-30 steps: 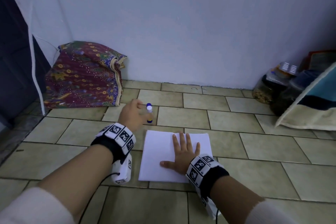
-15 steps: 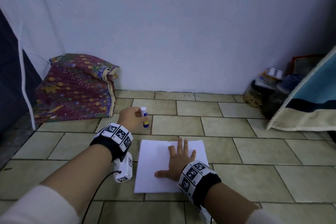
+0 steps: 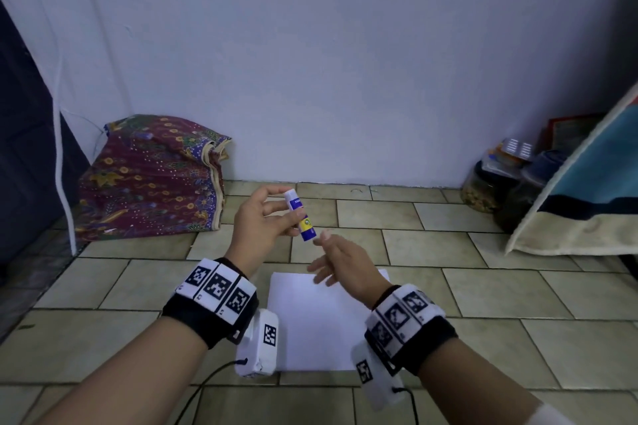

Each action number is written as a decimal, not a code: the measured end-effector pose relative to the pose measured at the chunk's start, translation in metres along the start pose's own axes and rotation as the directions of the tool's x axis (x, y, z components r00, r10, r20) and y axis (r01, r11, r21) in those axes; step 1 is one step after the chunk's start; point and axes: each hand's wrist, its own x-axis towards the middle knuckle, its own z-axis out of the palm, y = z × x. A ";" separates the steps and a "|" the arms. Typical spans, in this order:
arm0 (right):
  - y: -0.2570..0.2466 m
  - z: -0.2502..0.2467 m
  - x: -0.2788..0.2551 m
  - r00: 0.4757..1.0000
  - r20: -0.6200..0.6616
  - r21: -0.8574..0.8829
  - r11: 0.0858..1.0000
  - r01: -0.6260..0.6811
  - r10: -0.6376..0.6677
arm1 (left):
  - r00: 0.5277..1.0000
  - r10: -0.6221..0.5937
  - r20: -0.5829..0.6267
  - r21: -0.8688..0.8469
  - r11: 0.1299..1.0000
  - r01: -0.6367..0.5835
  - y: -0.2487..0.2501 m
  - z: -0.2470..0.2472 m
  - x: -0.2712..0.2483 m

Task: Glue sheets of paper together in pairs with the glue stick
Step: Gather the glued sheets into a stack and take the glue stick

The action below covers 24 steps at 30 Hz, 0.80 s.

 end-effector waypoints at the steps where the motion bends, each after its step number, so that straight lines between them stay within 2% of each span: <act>1: -0.004 0.000 -0.001 0.999 0.036 0.154 0.988 -0.003 -0.003 | 1.000 0.003 0.009 -0.026 1.000 -0.002 0.001 0.004 -0.002; 3: -0.011 0.000 -0.003 0.997 0.054 0.339 0.941 0.026 -0.047 | 1.000 -0.001 0.020 -0.055 0.999 0.002 0.003 0.010 -0.006; 6: -0.020 0.001 -0.004 0.998 -0.025 0.439 0.896 0.069 -0.064 | 1.000 0.003 0.003 -0.089 0.996 -0.003 0.005 0.017 -0.010; 8: -0.020 0.002 -0.003 0.991 -0.115 0.425 0.899 0.109 -0.066 | 1.000 0.012 -0.013 -0.120 0.993 -0.013 0.006 0.017 -0.012; 11: -0.013 0.002 0.000 0.956 -0.278 0.253 0.953 0.167 -0.093 | 0.999 0.023 -0.025 -0.130 0.991 -0.026 0.008 0.018 -0.014; 12: -0.012 0.002 0.000 0.952 -0.292 0.256 0.952 0.170 -0.092 | 0.999 0.023 -0.029 -0.134 0.991 -0.027 0.009 0.018 -0.014; 15: -0.013 0.005 -0.001 0.976 -0.211 0.509 0.846 0.161 -0.058 | 0.999 0.025 -0.042 -0.140 0.990 -0.031 0.010 0.016 -0.014; 16: -0.014 0.005 -0.002 0.979 -0.195 0.545 0.825 0.151 -0.051 | 0.999 0.030 -0.041 -0.132 0.991 -0.035 0.010 0.015 -0.014; 21: -0.014 0.005 0.001 0.932 -0.349 0.431 0.867 0.249 -0.095 | 0.998 0.036 -0.057 -0.131 0.990 -0.044 0.006 0.012 -0.015; 23: -0.015 0.009 0.002 0.936 -0.345 0.461 0.856 0.234 -0.070 | 0.997 0.035 -0.073 -0.146 0.988 -0.046 0.007 0.012 -0.014; 24: -0.017 0.011 0.001 0.954 -0.298 0.521 0.830 0.199 -0.042 | 0.996 0.036 -0.079 -0.147 0.988 -0.047 0.007 0.011 -0.014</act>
